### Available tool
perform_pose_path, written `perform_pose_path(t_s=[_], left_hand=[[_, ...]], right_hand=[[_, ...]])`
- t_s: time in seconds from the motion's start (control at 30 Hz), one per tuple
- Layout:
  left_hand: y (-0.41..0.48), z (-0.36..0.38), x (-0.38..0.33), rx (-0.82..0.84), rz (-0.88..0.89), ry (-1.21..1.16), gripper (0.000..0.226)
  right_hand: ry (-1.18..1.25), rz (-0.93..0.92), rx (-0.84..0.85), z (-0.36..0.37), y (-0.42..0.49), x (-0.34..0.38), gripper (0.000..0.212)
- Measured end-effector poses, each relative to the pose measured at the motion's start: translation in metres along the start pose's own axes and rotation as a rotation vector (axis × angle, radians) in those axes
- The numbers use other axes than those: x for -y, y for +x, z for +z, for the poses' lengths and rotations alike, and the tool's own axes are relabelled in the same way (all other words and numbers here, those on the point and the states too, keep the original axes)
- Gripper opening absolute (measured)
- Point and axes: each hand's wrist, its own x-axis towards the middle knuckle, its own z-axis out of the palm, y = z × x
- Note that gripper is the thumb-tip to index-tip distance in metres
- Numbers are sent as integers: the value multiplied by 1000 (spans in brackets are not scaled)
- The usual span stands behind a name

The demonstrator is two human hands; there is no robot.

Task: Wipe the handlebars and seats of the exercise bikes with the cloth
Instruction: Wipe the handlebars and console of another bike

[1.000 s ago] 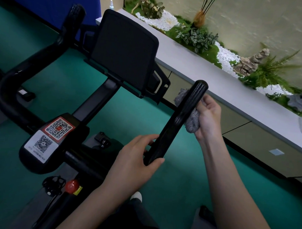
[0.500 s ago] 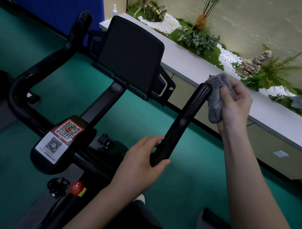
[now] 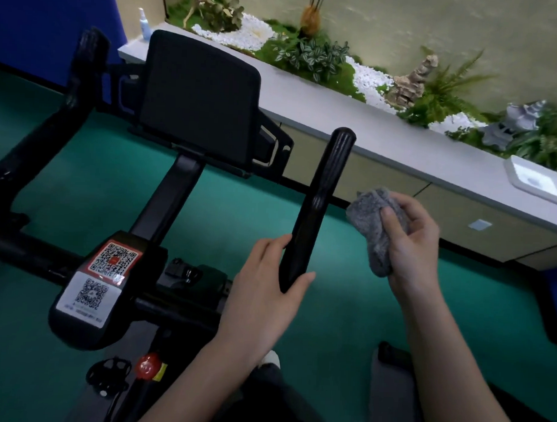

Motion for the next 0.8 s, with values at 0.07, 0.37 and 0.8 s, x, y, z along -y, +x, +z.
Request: perform_pose_path(t_s=[0.07, 0.37, 0.8], left_hand=[[0, -1, -2, 10, 10, 25, 54], [-5, 0, -10, -65, 60, 218, 63], [-52, 97, -77, -197, 314, 496, 47]], right_hand=[[4, 16, -10, 0, -13, -6, 27], [36, 18, 36, -24, -47, -25, 27], [74, 97, -39, -179, -104, -47, 30]])
